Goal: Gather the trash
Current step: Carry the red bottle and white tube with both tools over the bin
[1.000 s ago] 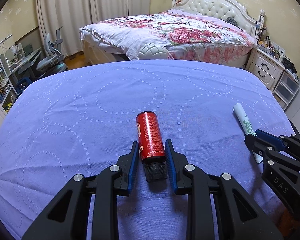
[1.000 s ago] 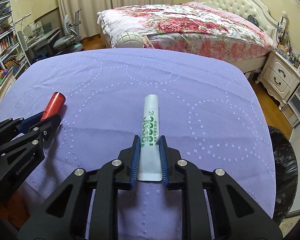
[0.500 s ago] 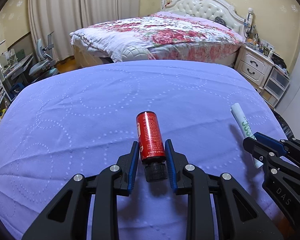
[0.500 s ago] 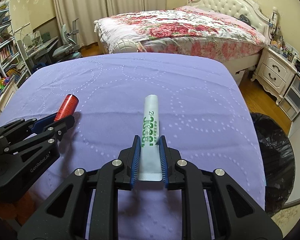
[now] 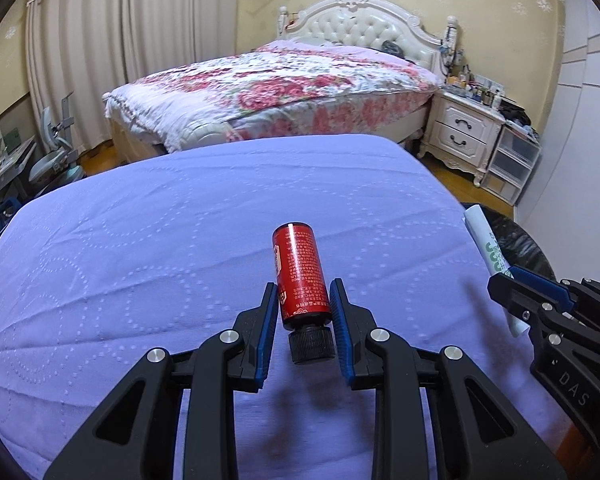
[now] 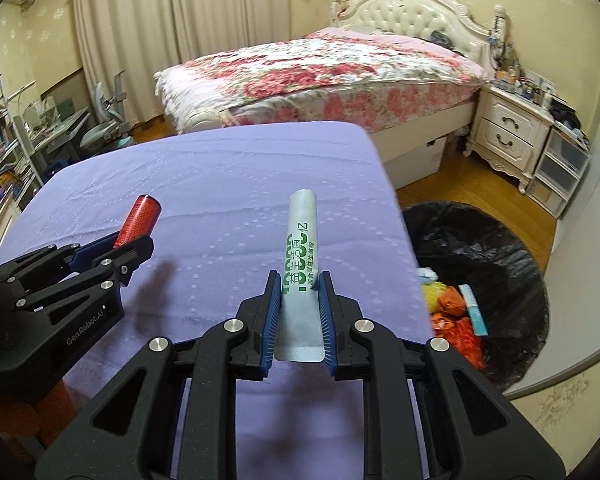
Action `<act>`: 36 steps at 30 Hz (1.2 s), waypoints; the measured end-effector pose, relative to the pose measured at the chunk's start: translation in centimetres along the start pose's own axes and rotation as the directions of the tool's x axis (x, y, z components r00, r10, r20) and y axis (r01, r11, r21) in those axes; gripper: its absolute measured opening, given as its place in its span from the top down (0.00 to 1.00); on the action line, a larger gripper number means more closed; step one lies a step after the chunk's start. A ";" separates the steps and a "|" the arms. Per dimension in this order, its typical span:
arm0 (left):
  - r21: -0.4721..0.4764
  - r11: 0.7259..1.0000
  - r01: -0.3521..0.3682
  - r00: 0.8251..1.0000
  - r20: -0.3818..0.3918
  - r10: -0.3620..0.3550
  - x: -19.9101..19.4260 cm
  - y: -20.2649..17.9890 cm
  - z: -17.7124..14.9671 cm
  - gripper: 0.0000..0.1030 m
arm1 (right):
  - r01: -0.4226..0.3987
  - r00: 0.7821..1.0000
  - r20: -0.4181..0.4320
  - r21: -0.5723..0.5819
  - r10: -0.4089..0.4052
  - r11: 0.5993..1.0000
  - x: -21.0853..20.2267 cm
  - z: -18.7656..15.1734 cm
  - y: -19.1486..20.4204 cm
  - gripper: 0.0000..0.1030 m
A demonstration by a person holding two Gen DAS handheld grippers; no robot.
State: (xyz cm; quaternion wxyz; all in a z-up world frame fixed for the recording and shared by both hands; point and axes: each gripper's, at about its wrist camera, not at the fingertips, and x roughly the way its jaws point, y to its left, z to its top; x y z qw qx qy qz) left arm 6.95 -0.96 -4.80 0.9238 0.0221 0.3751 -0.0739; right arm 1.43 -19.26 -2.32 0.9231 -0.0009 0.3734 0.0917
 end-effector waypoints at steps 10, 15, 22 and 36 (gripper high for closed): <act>0.106 0.991 0.080 0.995 0.044 -0.085 0.3 -6.3 1.5 0.73 | 0.135 0.988 0.069 0.094 -0.141 0.986 -2.0 -0.3 -6.4 0.82; 0.140 0.985 0.104 0.992 0.057 -0.113 1.1 -8.8 2.4 0.73 | 0.190 0.976 0.085 0.128 -0.202 0.973 -2.2 -0.3 -9.1 0.81; 0.185 0.975 0.127 0.988 0.065 -0.141 2.8 -12.3 3.4 0.73 | 0.224 0.967 0.082 0.181 -0.241 0.958 -1.6 -0.6 -12.2 0.81; 0.215 0.967 0.134 0.988 0.042 -0.146 5.6 -15.7 4.8 0.73 | 0.244 0.961 0.074 0.233 -0.268 0.941 -0.6 -0.6 -15.7 0.81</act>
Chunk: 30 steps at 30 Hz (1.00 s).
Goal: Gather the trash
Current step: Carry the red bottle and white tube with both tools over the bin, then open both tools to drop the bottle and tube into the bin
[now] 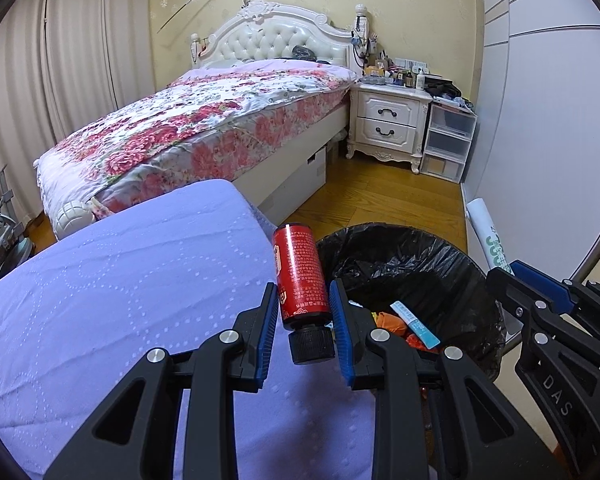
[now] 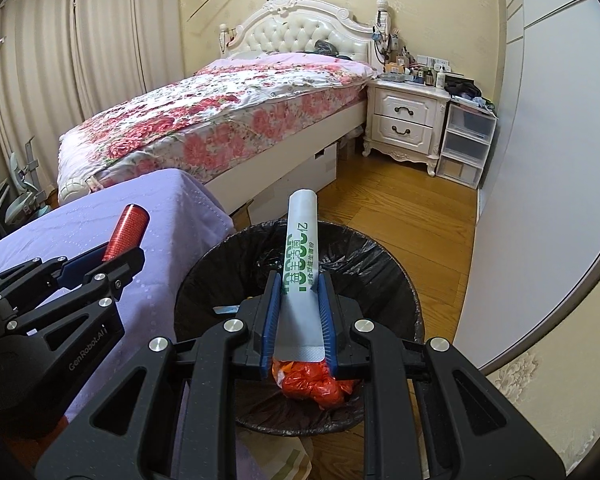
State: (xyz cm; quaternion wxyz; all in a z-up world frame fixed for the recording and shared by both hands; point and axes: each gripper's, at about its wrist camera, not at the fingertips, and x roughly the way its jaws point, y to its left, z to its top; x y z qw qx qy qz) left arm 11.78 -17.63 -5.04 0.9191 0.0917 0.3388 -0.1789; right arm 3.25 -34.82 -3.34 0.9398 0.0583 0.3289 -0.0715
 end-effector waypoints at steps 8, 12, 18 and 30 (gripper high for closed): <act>0.011 1.000 -0.006 1.000 -0.011 0.006 1.3 -1.2 0.6 0.73 | 0.005 1.000 -0.005 0.017 -0.004 1.000 1.1 0.5 -0.6 0.81; 0.019 1.000 -0.010 1.000 -0.024 0.010 2.0 -1.6 0.8 0.73 | 0.006 1.000 -0.012 0.026 -0.005 1.000 1.7 0.6 -0.9 0.81; 0.020 1.000 -0.012 0.999 -0.044 0.013 2.8 -2.1 1.1 0.70 | 0.016 1.000 -0.022 0.038 -0.015 0.999 2.7 0.8 -1.4 0.80; 0.002 1.000 -0.024 0.999 -0.029 0.024 2.6 -2.2 1.3 0.28 | 0.066 0.998 -0.023 0.061 -0.065 0.996 3.1 0.4 -2.2 0.54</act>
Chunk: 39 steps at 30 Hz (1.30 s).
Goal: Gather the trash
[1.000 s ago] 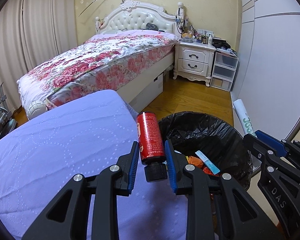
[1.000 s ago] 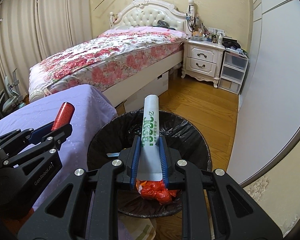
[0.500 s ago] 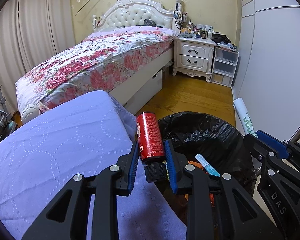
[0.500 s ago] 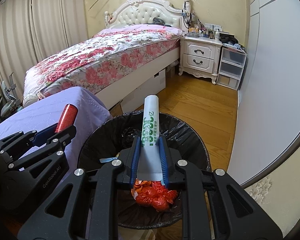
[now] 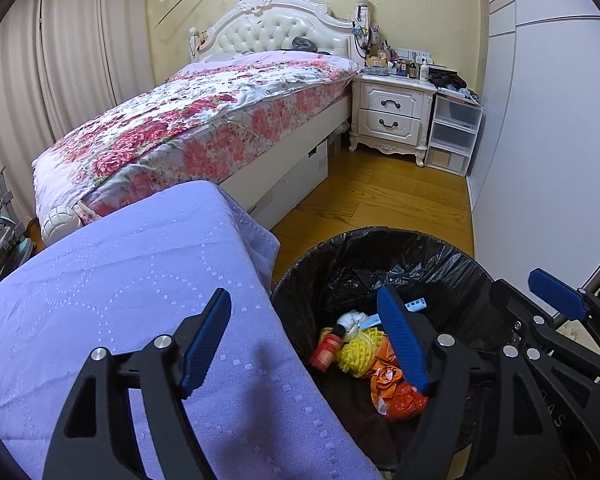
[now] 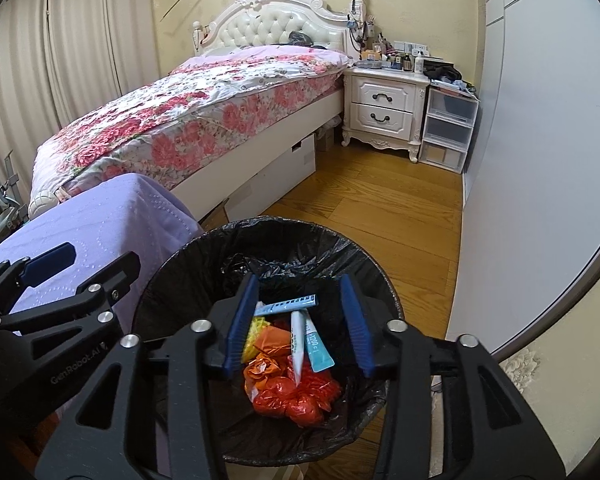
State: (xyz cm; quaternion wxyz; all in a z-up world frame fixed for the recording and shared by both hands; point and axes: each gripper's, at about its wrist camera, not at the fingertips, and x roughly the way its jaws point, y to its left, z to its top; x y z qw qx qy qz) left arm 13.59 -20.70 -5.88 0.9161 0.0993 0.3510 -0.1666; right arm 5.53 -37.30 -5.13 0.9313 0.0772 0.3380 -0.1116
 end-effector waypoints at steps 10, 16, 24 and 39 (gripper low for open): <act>-0.014 0.998 -0.059 0.998 0.026 0.059 -1.3 1.4 -0.2 0.22 | 0.046 0.999 0.014 -0.004 -0.046 0.999 -1.0 0.0 -0.4 0.31; -0.035 0.996 -0.083 0.996 0.037 0.085 -3.0 2.7 -1.0 0.20 | 0.052 0.998 0.026 0.003 -0.052 0.999 -2.2 -0.6 -0.3 0.14; -0.066 0.992 -0.108 0.992 0.052 0.112 -5.9 4.6 -2.6 0.18 | 0.048 0.998 0.041 -0.019 -0.047 0.999 -4.7 -1.8 1.2 0.11; -0.148 0.978 -0.148 0.983 0.089 0.162 -12.2 7.8 -5.6 0.18 | 0.020 0.992 0.125 -0.010 -0.019 1.000 -10.8 -3.4 2.8 0.09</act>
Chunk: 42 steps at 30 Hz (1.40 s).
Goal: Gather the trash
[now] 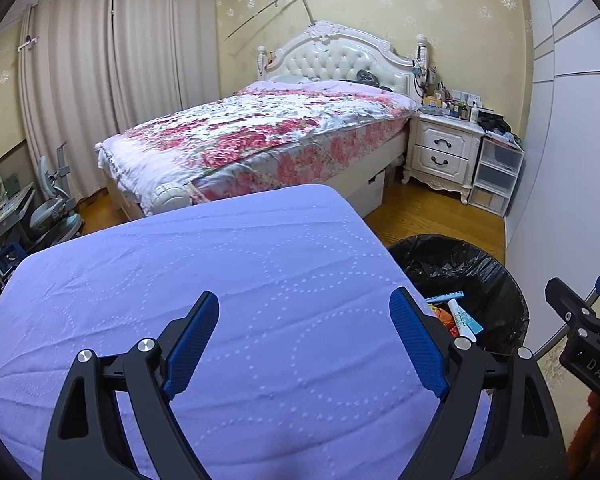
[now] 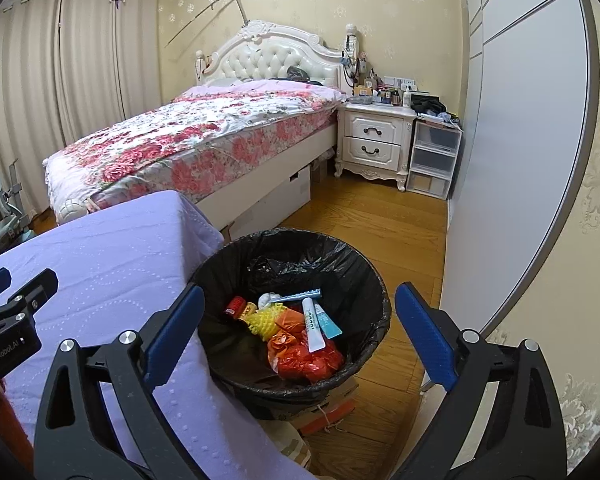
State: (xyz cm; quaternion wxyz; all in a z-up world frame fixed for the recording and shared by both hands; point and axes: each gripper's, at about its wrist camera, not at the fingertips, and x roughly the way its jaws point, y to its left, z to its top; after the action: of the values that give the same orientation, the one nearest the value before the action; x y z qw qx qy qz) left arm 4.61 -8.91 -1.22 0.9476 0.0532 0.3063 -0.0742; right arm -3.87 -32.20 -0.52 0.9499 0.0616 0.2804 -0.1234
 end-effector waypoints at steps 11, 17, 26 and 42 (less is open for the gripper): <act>-0.035 0.999 -0.032 0.999 0.007 0.032 -2.2 1.8 -1.3 0.18 | -0.034 0.999 0.035 -0.023 0.035 0.999 -2.7 -0.3 1.1 0.06; -0.047 0.998 -0.033 0.999 0.011 0.033 -2.8 2.2 -1.4 0.18 | -0.040 0.999 0.035 -0.034 0.041 0.999 -3.1 -0.5 1.9 0.06; -0.048 0.998 -0.035 0.999 0.014 0.036 -3.0 2.4 -1.5 0.18 | -0.038 0.999 0.036 -0.036 0.040 0.999 -3.2 -0.6 2.0 0.06; -0.048 0.998 -0.033 0.999 0.012 0.034 -3.0 2.4 -1.7 0.18 | -0.043 0.999 0.033 -0.033 0.044 0.999 -3.4 -0.5 2.2 0.06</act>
State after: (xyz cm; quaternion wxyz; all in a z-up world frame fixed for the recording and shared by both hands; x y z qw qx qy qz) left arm 1.63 -5.98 -0.63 0.9516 0.0353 0.3009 -0.0514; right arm -6.27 -29.29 1.01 0.9578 0.0500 0.2651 -0.0993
